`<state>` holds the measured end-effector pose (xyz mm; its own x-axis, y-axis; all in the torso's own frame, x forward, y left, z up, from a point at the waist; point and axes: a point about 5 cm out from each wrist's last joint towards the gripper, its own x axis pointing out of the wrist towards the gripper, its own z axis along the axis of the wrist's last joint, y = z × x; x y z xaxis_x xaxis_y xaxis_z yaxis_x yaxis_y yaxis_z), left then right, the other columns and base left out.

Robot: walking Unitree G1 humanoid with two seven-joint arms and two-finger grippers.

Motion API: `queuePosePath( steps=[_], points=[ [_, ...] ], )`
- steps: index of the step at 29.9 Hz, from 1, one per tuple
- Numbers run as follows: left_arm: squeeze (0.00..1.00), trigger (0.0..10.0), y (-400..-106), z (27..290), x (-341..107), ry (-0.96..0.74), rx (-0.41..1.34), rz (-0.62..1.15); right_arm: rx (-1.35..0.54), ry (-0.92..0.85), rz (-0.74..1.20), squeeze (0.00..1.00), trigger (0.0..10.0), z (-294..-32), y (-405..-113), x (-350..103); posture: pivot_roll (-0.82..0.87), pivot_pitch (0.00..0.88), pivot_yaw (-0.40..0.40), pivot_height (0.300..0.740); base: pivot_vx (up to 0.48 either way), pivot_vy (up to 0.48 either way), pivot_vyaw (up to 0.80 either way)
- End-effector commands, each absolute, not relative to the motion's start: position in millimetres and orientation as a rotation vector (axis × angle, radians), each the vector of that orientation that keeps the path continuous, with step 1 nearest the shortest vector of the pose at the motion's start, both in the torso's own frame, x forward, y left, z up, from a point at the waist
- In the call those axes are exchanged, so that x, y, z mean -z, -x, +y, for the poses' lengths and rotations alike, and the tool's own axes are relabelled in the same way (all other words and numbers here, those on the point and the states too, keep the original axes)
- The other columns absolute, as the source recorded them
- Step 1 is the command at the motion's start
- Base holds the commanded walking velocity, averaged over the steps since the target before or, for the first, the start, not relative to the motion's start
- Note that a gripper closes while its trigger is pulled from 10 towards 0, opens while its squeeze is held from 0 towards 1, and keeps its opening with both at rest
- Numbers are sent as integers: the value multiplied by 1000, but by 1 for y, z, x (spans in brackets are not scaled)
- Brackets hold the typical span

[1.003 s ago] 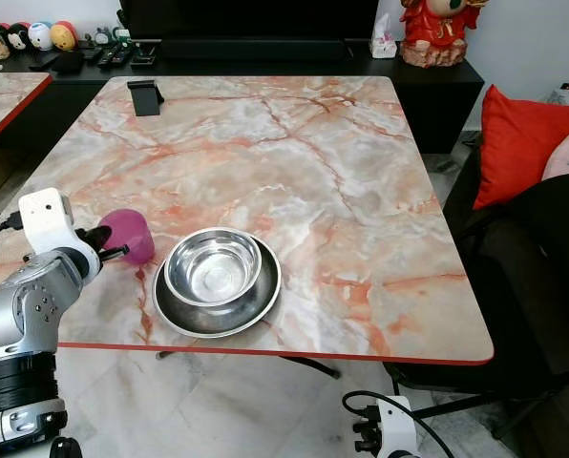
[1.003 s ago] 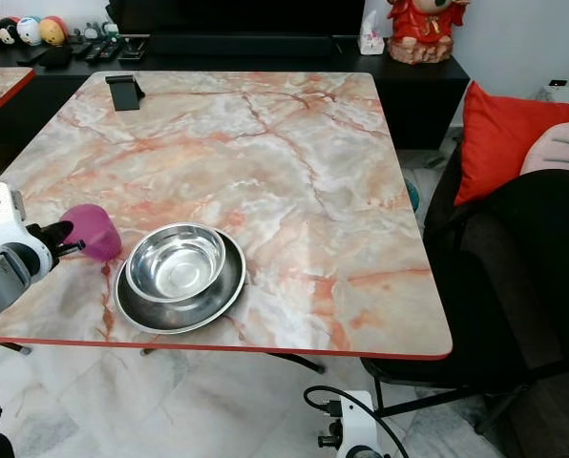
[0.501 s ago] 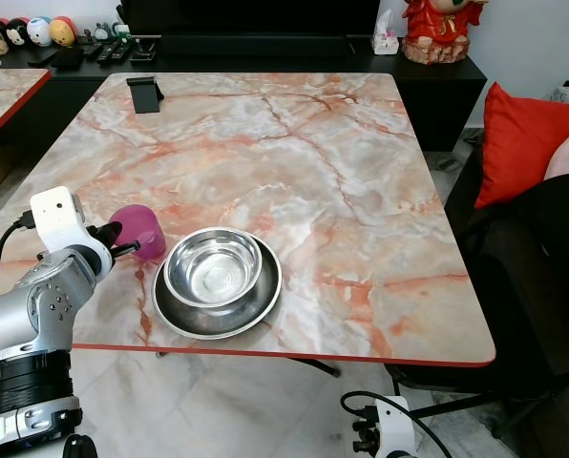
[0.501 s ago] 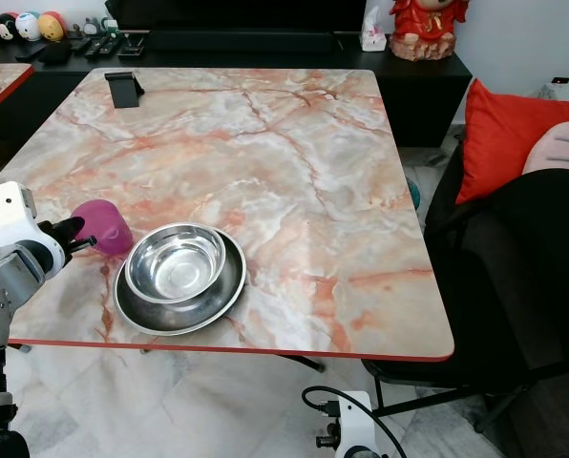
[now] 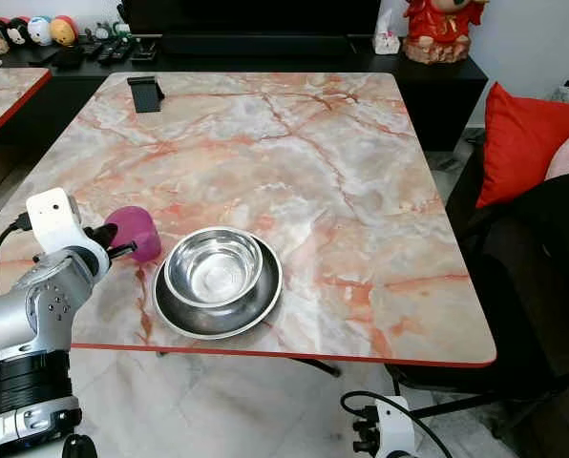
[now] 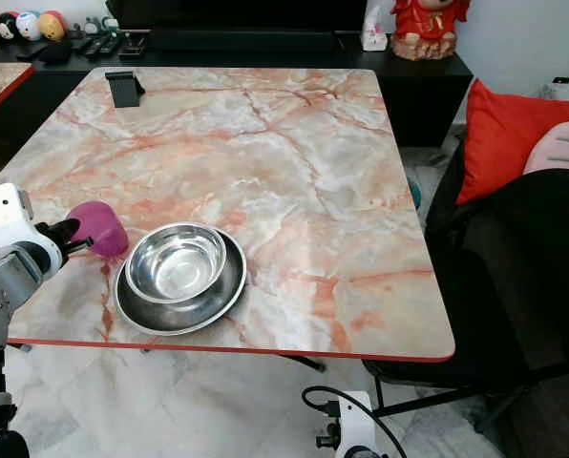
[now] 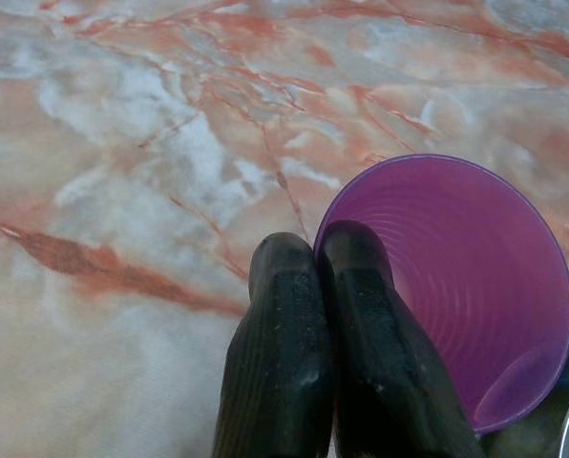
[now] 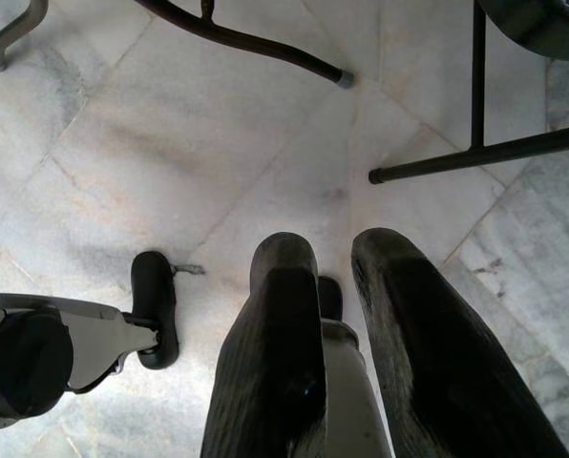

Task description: Setting the table

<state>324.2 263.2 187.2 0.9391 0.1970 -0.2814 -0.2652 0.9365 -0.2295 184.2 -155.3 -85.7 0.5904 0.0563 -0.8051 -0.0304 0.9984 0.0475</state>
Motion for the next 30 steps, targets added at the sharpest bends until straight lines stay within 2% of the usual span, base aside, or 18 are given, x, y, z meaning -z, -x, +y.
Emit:
queuePosePath(
  steps=[1, 6, 9, 10, 22, 25, 26, 30],
  points=[
    [0, 10000, -325, 265, -186, 275, -256, 267, -51, -28, 960, 0, 10000, -156, -179, 88, 33, 93, 30, 740, 0, 0, 0],
    [0, 10000, -325, 264, -186, 280, -255, 268, -50, -27, 961, 0, 10000, -156, -179, 88, 30, 99, 30, 740, 0, 0, 0],
    [133, 10000, -325, 264, -186, 281, -254, 266, -50, -29, 961, 0, 10000, -156, -179, 88, 30, 99, 30, 740, 0, 0, 0],
    [451, 10000, -325, 264, -186, 280, -255, 266, -50, -30, 961, 0, 10000, -156, -179, 88, 30, 106, 31, 740, 0, 0, 0],
    [443, 10000, -325, 264, -186, 271, -264, 264, -50, -29, 961, 0, 10000, -157, -179, 88, 31, 110, 30, 740, 0, 0, 0],
    [463, 10000, -325, 264, -186, 275, -265, 261, -51, -29, 961, 0, 10000, -156, -179, 88, 31, 110, 29, 740, 0, 0, 0],
    [537, 10000, -326, 264, -187, 275, -264, 259, -50, -29, 961, 0, 10000, -156, -179, 88, 30, 111, 29, 740, 0, 0, 0],
    [537, 10000, -326, 264, -188, 269, -264, 256, -50, -29, 960, 0, 10000, -156, -179, 88, 30, 111, 29, 740, 0, 0, 0]
  ],
)
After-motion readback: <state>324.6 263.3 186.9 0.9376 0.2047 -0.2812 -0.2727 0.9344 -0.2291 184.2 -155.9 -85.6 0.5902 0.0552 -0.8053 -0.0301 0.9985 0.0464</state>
